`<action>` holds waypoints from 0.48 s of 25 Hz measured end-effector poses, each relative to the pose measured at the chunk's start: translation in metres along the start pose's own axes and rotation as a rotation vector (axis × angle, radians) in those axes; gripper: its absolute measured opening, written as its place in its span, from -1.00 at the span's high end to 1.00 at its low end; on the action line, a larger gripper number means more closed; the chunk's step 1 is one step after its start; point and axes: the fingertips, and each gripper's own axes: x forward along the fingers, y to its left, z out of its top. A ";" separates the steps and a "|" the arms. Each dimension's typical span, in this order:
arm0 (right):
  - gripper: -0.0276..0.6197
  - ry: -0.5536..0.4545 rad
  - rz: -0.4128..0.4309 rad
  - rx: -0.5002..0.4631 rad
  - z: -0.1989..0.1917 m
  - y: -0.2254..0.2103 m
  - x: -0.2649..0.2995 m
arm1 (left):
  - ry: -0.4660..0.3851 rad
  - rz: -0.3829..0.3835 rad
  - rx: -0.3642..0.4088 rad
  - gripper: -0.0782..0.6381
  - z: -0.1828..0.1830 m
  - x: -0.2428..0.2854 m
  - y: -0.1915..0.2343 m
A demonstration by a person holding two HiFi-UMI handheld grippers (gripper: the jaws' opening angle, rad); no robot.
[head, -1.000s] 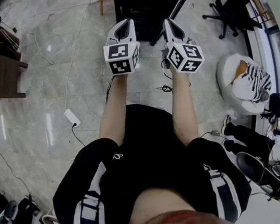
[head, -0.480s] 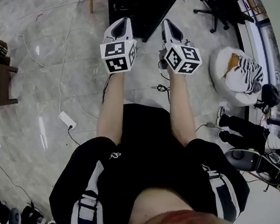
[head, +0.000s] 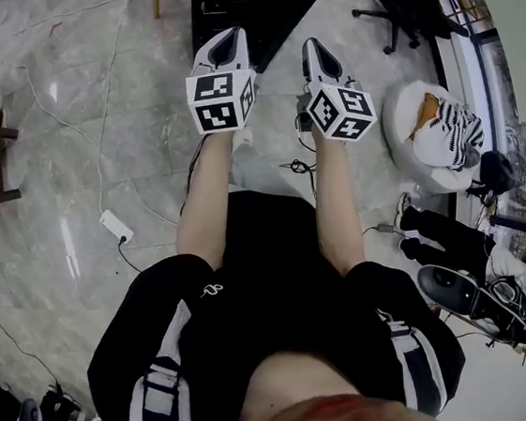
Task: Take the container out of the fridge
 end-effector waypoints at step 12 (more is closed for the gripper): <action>0.88 -0.043 0.075 0.029 0.029 -0.043 0.105 | -0.026 0.078 0.045 0.76 0.036 0.086 0.035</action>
